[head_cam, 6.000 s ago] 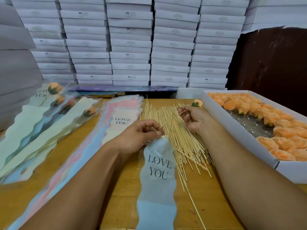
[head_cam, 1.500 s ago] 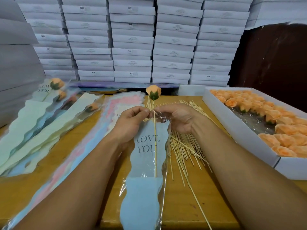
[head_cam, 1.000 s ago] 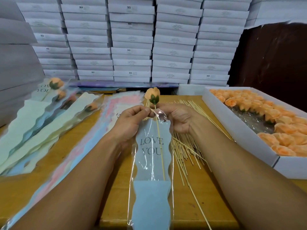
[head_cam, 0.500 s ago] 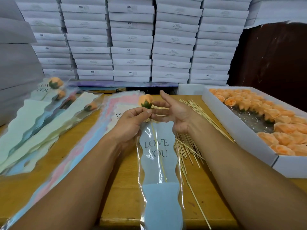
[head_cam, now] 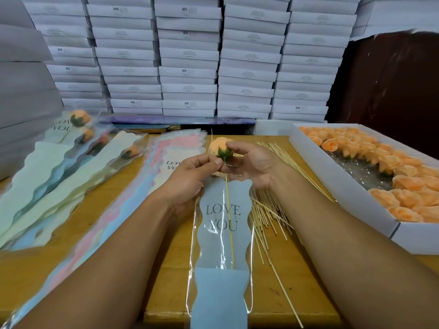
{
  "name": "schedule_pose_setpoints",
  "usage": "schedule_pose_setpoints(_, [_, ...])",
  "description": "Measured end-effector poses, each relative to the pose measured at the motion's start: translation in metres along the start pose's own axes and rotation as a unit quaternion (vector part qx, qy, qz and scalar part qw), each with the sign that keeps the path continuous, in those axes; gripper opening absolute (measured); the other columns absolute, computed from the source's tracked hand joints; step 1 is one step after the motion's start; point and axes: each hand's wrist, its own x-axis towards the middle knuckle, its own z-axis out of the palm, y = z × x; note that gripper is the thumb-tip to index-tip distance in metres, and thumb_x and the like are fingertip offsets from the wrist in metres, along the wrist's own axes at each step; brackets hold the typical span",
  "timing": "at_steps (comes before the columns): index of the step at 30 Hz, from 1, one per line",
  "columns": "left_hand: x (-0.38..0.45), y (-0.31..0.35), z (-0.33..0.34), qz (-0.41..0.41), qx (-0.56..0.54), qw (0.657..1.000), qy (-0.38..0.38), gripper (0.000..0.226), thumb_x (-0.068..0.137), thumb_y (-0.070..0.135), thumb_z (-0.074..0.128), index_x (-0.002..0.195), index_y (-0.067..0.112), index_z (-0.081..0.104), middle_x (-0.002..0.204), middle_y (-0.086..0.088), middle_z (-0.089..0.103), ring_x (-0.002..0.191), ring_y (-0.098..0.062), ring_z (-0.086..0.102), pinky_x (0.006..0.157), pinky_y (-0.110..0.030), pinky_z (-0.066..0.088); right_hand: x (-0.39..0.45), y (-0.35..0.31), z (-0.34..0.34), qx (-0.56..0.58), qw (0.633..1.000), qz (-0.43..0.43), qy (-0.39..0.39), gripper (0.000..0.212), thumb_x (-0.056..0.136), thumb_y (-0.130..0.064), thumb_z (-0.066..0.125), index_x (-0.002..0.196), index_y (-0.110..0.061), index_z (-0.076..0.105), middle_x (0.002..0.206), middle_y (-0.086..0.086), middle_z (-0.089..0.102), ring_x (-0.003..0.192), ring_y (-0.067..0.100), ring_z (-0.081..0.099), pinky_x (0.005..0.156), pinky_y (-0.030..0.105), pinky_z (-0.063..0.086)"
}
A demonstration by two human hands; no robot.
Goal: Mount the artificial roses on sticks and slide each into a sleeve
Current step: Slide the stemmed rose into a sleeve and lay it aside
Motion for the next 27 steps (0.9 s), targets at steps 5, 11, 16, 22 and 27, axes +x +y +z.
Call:
schedule_pose_setpoints(5, [0.0002, 0.0018, 0.0015, 0.017, 0.063, 0.997, 0.052, 0.022, 0.099, 0.014, 0.058, 0.081, 0.008, 0.070, 0.072, -0.007, 0.068, 0.064, -0.017, 0.060, 0.058, -0.024, 0.053, 0.0035, -0.0002, -0.0003, -0.031, 0.999, -0.010, 0.029, 0.024, 0.097, -0.032, 0.064, 0.101, -0.010, 0.070, 0.090, 0.014, 0.076, 0.078, 0.024, 0.072, 0.081, 0.038, 0.055])
schedule_pose_setpoints(11, [0.0006, 0.0032, 0.0002, 0.035, 0.117, 0.986, 0.114, 0.024, 0.098, 0.021, 0.061, 0.079, 0.011, 0.072, 0.067, 0.002, 0.060, 0.072, -0.023, 0.049, 0.060, -0.029, 0.043, 0.0019, 0.0002, 0.0022, -0.050, 0.998, -0.015, 0.027, 0.026, 0.096, -0.032, 0.064, 0.104, -0.009, 0.072, 0.088, 0.011, 0.073, 0.090, 0.026, 0.061, 0.097, 0.043, 0.040])
schedule_pose_setpoints(16, [0.0010, 0.0040, 0.0003, 0.042, 0.112, 0.986, 0.119, 0.024, 0.099, 0.021, 0.060, 0.080, 0.012, 0.071, 0.073, -0.003, 0.060, 0.072, -0.021, 0.048, 0.059, -0.027, 0.041, 0.0007, 0.0008, 0.0017, -0.084, 0.996, -0.002, 0.034, 0.030, 0.095, -0.038, 0.064, 0.110, -0.013, 0.069, 0.091, 0.007, 0.072, 0.070, 0.016, 0.065, 0.081, 0.038, 0.044])
schedule_pose_setpoints(22, [0.0044, 0.0025, -0.0024, 0.064, 0.101, 0.983, 0.137, 0.027, 0.099, 0.020, 0.059, 0.075, 0.017, 0.070, 0.067, 0.003, 0.058, 0.065, -0.015, 0.052, 0.057, -0.023, 0.046, 0.0006, 0.0027, 0.0044, -0.132, 0.987, -0.020, 0.086, 0.031, 0.098, -0.045, 0.059, 0.086, -0.018, 0.067, 0.077, 0.003, 0.069, 0.065, 0.017, 0.057, 0.043, 0.023, 0.040])
schedule_pose_setpoints(27, [0.0063, 0.0027, -0.0036, 0.054, 0.065, 0.986, 0.144, 0.027, 0.100, 0.019, 0.059, 0.075, 0.017, 0.069, 0.069, -0.005, 0.061, 0.057, -0.018, 0.057, 0.055, -0.027, 0.050, -0.0002, 0.0022, 0.0081, -0.152, 0.982, -0.025, 0.108, 0.052, 0.098, -0.060, 0.050, 0.078, -0.015, 0.066, 0.073, 0.005, 0.061, 0.063, 0.020, 0.051, 0.043, 0.024, 0.043])
